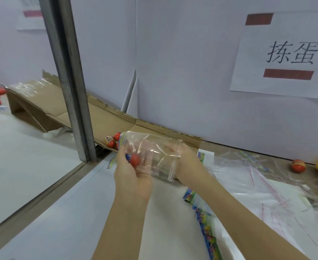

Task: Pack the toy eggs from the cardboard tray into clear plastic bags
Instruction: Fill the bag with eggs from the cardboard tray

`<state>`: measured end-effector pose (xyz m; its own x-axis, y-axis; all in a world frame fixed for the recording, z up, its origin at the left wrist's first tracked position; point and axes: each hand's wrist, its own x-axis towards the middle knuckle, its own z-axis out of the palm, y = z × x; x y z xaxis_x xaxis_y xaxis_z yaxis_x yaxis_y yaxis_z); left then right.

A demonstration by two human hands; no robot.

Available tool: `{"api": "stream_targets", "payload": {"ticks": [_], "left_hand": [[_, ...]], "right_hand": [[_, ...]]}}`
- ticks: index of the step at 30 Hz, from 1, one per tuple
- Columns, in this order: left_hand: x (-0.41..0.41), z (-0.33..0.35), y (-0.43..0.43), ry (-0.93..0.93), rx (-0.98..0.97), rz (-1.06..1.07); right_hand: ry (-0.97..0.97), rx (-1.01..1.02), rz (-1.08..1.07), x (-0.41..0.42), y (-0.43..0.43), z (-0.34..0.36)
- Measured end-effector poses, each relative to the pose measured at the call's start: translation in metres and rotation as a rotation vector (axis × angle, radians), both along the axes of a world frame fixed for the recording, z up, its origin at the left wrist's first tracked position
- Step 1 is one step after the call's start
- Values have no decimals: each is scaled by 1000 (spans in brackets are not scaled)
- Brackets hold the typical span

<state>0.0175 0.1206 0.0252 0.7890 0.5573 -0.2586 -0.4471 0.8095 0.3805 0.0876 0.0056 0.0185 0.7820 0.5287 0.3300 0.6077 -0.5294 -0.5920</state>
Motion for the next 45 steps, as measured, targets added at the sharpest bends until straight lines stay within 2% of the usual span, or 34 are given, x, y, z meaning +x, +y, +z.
{"api": "stream_targets", "payload": {"ticks": [2,5,8,10,12,13,16,18,20,23,25,27,29,32,37,39,43,45], "left_hand": [[3,-1,2,-9,-7,18],[6,-4,1,-16,-10,3],[5,-4,-3,-4,-17,-7],[4,-3,-4,-9,-41,1],[5,-3,-5,-29,-19,-25],[5,-4,-5,-37,3,-44],[5,-5,-9,-60,26,-70],[4,-4,-14,-66,29,-79],[3,-4,-21,-65,21,-103],[1,-4,-34,-35,26,-148],[0,-6,-43,-24,65,-180],[0,-7,-48,-36,97,-197],[0,-6,-52,-47,83,-199],[-3,-6,-58,-72,55,-234],[-6,-7,-65,-154,32,-307],[-5,-6,-66,-158,37,-290],[-6,-5,-64,-149,-2,-256],[-6,-4,-64,-149,-50,-239]], "right_hand": [[0,-141,99,4,22,-2],[48,-411,50,3,41,-4],[99,-354,-8,0,37,-11],[201,-114,-39,-1,28,-14],[337,323,-96,0,19,-12],[344,486,-157,1,14,-8],[275,795,-283,0,-10,2],[218,914,-238,-6,-30,10],[110,845,-118,-19,-45,17],[-48,628,53,-39,-62,21],[-133,495,91,-49,-71,23],[-162,469,62,-52,-79,28],[-87,582,44,-50,-85,39],[134,811,161,-46,-95,57],[280,821,217,-48,-107,73],[295,705,223,-53,-112,79],[189,54,211,-70,-116,87],[113,-133,101,-75,-114,87]]}}
